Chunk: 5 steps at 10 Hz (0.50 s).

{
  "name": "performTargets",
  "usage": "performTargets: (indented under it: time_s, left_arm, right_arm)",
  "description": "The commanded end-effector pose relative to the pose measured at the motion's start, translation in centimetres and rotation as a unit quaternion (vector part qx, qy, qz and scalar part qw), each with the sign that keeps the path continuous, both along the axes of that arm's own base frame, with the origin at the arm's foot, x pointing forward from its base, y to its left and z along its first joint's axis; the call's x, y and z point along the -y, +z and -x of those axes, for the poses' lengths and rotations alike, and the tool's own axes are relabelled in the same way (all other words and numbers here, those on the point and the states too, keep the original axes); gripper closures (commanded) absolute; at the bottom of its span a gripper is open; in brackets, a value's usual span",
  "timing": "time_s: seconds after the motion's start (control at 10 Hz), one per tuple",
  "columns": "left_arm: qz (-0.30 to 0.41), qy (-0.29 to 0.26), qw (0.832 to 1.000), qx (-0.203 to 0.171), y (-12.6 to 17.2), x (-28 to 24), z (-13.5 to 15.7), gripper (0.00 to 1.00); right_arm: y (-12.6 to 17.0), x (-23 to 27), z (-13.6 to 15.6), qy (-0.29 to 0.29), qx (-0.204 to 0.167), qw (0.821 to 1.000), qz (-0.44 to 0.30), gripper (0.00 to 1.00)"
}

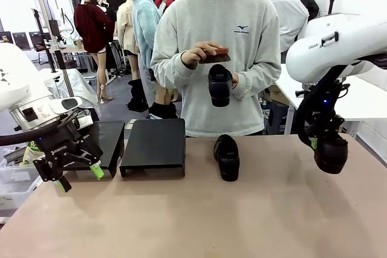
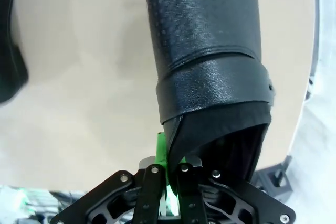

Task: Organize the shoes by placing them on the stand.
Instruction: Pick up one Shoe and place it in the middle of the table.

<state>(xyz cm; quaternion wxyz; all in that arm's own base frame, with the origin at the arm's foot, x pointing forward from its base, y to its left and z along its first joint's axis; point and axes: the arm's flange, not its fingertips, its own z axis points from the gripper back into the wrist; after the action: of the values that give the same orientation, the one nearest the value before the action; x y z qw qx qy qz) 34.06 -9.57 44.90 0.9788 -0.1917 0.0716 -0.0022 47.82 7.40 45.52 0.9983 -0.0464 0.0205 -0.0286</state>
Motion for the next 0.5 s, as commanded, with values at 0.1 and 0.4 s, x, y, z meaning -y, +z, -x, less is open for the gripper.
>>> performTargets:
  time_s: [0.1, 0.4]
  left_arm:
    - [0.002, 0.000, 1.000, -0.002, -0.07, -0.05, 0.11, 0.00]
    - [0.002, 0.000, 1.000, -0.002, -0.07, -0.05, 0.11, 0.00]
  right_arm:
    - [-1.11, 1.32, -2.63, -0.015, 0.005, 1.000, -0.005, 1.00]
    - [-1.11, 1.32, -2.63, -0.015, 0.005, 1.000, -0.005, 1.00]
